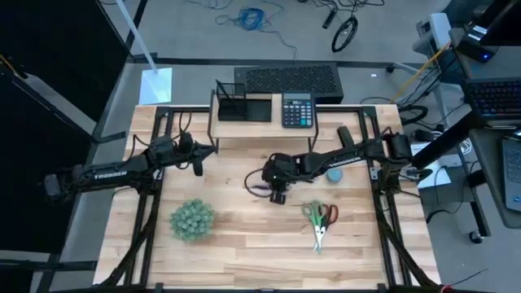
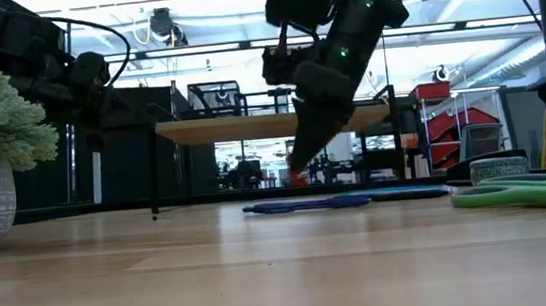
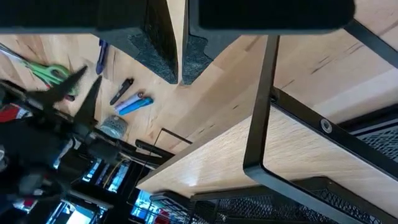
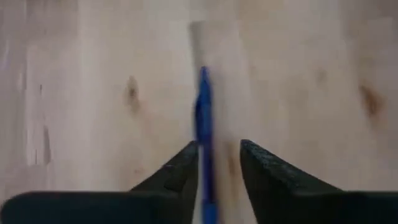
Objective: Pick and place office supplies into organizer
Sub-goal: Put the dark blue pen into the desk organizer on the shelf
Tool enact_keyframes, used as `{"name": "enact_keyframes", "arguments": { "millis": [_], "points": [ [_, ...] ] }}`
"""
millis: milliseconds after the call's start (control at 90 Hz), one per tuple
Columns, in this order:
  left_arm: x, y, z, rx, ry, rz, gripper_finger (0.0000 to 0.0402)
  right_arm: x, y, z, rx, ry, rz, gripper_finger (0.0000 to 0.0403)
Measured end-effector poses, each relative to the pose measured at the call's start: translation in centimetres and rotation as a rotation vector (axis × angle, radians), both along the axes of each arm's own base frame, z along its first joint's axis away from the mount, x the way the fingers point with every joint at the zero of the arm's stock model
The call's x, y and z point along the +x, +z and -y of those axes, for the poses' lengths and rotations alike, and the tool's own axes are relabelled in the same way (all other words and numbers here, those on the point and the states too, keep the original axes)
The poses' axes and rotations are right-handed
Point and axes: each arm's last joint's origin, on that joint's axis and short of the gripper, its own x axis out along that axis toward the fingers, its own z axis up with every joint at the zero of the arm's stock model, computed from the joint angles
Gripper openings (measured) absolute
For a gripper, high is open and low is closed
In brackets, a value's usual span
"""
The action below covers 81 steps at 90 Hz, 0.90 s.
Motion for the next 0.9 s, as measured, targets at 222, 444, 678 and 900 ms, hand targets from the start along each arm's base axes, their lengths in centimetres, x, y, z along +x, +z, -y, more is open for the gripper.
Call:
{"name": "enact_keyframes", "arguments": {
  "millis": [222, 444, 678, 900],
  "points": [
    [0.0, 0.0, 0.0, 0.0, 0.0, 0.0, 0.001, 0.3, -2.1, -0.2, -0.004, 0.003, -0.054, 0.0171],
    [0.0, 0.0, 0.0, 0.0, 0.0, 0.0, 0.001, 0.7, -3.4, -0.3, -0.007, 0.005, -0.072, 0.0157],
    [0.0, 0.0, 0.0, -0.001, 0.0, -0.003, 0.001, 0.8, -4.3, -0.4, -0.012, 0.032, -0.102, 0.0084],
    [0.0, 0.0, 0.0, -0.001, 0.001, -0.002, 0.001, 0.7, -4.4, -0.3, -0.014, 0.03, -0.109, 0.0012]
  ]
}}
